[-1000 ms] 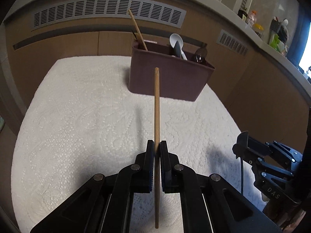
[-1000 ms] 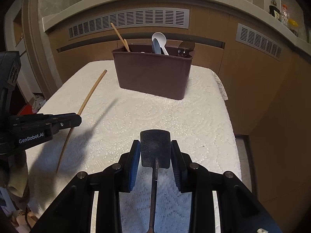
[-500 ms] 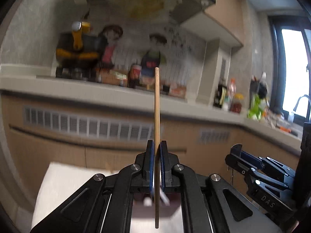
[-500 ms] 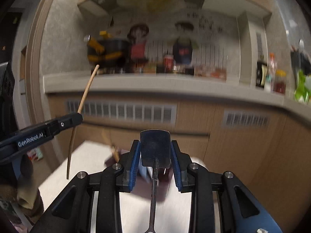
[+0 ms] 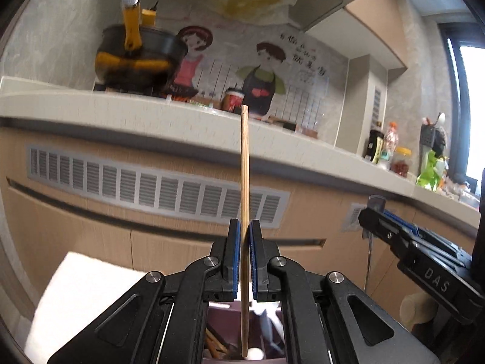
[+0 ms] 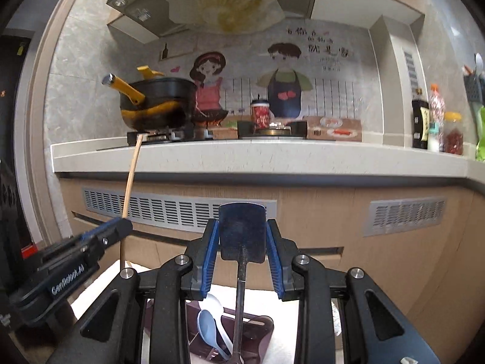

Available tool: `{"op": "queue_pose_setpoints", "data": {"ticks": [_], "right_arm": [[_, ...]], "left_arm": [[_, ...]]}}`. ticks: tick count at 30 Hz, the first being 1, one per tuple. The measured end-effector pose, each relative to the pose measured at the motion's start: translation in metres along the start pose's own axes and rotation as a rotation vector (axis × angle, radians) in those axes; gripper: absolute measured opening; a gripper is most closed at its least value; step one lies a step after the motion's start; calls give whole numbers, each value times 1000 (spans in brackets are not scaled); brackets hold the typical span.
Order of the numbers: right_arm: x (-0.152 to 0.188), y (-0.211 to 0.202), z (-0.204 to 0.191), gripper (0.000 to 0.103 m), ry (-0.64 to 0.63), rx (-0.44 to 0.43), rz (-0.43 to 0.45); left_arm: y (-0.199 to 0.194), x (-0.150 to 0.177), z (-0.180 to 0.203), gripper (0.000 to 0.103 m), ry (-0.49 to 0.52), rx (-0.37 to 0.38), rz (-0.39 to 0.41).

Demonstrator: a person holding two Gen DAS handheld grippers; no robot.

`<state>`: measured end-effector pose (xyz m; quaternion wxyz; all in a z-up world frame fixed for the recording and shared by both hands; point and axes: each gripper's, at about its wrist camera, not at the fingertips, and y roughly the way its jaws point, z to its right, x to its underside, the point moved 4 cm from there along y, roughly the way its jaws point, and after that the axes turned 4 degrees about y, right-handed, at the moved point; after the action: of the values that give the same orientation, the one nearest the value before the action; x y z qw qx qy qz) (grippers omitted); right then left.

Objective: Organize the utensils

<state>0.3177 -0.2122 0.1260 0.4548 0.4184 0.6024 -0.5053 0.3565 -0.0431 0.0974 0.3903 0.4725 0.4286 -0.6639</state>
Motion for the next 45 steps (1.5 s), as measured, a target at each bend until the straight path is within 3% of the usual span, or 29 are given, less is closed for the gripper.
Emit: {"op": "queue_pose_setpoints", "data": {"ticks": [5, 11, 18, 19, 21, 22, 23, 25, 30, 32, 35, 41, 45], "right_arm": [[13, 28, 0, 29, 3, 13, -22], [31, 47, 2, 29, 19, 19, -24], [59, 56, 8, 29, 28, 11, -89], [67, 55, 8, 32, 23, 10, -110], [79, 53, 7, 50, 18, 2, -154], [84, 50, 8, 69, 19, 5, -171], [89, 45, 9, 76, 26, 12, -174], [97, 33, 12, 76, 37, 29, -189], [108, -3, 15, 79, 69, 44, -249], [111, -25, 18, 86, 87, 64, -252], [116, -59, 13, 98, 82, 100, -266], [144, -112, -4, 100, 45, 143, -332], [164, -134, -9, 101, 39, 182, -354]], "left_arm": [[19, 20, -13, 6, -32, 2, -33], [27, 39, -13, 6, -9, -15, 3], [36, 73, -10, 9, 9, 4, -84], [37, 81, -11, 15, 10, -2, -115], [35, 96, -18, 31, -8, -15, -186], [32, 100, -21, 39, -25, -14, -204], [28, 101, -23, 43, -36, -12, -210], [14, 100, -25, 45, -36, -22, -212], [-31, 97, -19, 66, -12, -39, -242], [-52, 98, -16, 81, 19, -66, -252], [-87, 107, -13, 85, 36, -85, -278], [-155, 128, -4, 102, 102, -161, -335], [-183, 138, 6, 103, 139, -194, -314]]}}
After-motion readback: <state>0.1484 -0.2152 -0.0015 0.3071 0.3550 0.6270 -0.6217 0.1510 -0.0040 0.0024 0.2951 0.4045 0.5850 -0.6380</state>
